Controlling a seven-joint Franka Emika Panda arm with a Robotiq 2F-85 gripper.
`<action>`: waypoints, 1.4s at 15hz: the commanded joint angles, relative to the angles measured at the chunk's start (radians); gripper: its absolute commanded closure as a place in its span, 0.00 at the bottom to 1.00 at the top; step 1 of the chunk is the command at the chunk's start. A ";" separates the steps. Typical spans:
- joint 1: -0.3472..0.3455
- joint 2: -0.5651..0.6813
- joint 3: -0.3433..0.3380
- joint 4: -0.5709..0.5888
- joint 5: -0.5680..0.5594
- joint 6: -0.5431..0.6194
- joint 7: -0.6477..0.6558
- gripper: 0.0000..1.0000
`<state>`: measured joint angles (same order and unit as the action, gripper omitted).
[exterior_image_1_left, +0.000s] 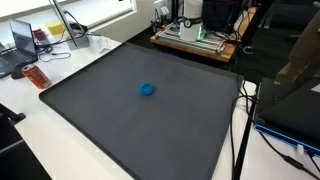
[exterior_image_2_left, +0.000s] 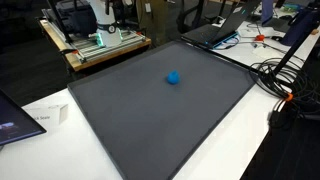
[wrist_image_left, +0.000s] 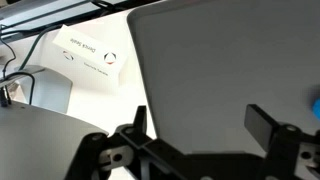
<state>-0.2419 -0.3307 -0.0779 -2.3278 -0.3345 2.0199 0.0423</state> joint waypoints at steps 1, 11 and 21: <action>0.021 0.000 -0.019 0.002 -0.006 -0.004 0.005 0.00; 0.146 0.153 -0.012 0.142 0.190 0.021 -0.038 0.00; 0.184 0.448 0.028 0.378 0.436 0.030 0.050 0.00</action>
<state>-0.0699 0.0461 -0.0587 -2.0146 0.0605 2.0468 0.0525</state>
